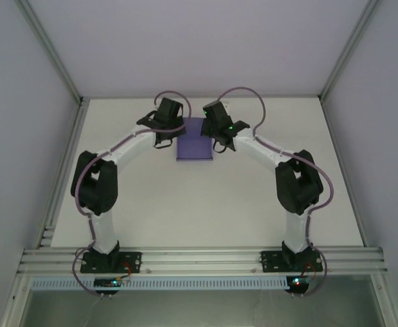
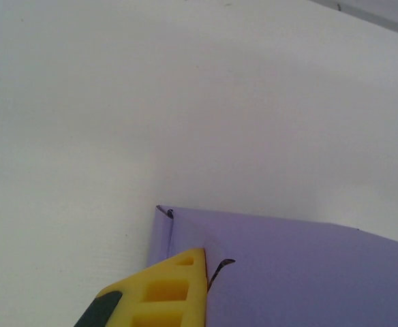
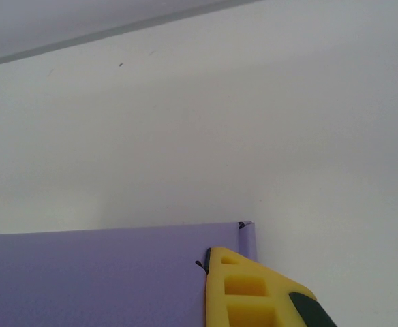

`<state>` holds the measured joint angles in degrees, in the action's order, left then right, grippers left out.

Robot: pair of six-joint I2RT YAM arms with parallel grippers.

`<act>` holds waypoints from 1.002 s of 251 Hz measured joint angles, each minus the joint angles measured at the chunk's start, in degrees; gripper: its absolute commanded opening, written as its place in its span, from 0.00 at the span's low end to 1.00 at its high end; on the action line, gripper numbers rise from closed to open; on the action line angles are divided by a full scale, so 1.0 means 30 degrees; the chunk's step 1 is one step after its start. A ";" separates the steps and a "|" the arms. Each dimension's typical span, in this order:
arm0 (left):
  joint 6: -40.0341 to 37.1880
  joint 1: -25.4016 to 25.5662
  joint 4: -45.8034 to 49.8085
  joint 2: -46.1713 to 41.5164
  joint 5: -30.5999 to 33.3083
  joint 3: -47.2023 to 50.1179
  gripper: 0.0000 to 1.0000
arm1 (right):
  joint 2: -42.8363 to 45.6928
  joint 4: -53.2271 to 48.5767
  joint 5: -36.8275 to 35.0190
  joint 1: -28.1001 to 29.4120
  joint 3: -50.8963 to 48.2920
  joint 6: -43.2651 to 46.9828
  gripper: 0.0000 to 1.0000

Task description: Assemble paper box

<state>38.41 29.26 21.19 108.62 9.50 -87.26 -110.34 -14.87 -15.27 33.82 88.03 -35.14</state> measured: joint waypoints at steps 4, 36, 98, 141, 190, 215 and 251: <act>0.0109 0.0000 -0.0051 0.0102 0.0029 0.0007 0.00 | -0.0102 0.0102 -0.0066 0.0015 -0.0051 -0.0146 0.00; 0.0597 0.0007 -0.0736 0.0568 0.0138 0.0168 0.00 | -0.0372 0.1158 -0.0503 0.0029 -0.0656 -0.1027 0.00; 0.0452 0.0328 -0.4758 -0.0648 0.0670 0.3701 0.02 | -0.0015 0.4991 -0.2382 0.0743 -0.3162 -0.0947 0.00; 0.0160 0.1042 -0.7570 -0.1923 0.2244 0.6725 0.03 | 0.0670 0.9355 -0.3759 0.1596 -0.6477 -0.0124 0.00; -0.0532 0.2033 -0.8779 -0.2674 0.3504 0.8735 0.11 | 0.1399 1.5023 -0.3942 0.1982 -1.0520 0.2630 0.00; -0.0933 0.2659 -0.8575 -0.2783 0.3424 0.9887 0.20 | 0.1501 1.6487 -0.3650 0.1996 -1.1657 0.4022 0.00; -0.1268 0.3621 -0.7497 -0.2922 0.3286 1.0987 0.36 | 0.1515 1.7493 -0.3475 0.2186 -1.2604 0.5071 0.00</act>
<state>34.61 40.12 -1.30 99.85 19.35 -54.30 -105.80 37.60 -25.69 40.38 50.22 -19.92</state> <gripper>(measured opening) 0.293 0.065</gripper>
